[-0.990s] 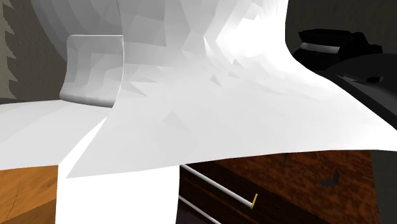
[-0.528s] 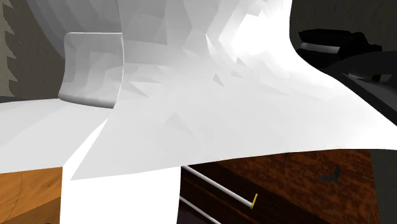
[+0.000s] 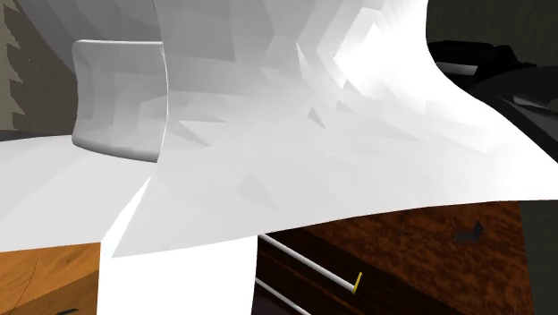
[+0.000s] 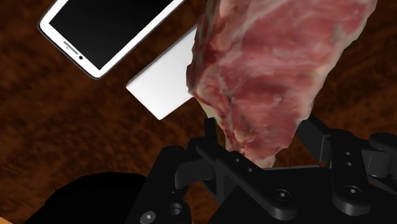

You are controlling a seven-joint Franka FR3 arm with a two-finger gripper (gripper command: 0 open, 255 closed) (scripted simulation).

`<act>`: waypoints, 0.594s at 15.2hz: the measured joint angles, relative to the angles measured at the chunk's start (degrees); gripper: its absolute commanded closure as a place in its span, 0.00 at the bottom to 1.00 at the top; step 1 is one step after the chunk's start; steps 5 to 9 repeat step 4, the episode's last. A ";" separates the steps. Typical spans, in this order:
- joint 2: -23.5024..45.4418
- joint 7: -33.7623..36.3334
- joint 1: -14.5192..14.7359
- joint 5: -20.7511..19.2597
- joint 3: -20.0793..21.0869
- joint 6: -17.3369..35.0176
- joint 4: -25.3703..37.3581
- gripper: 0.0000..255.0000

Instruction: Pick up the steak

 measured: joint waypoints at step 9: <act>0.47 -0.11 0.02 -0.17 0.08 -2.88 3.30 1.00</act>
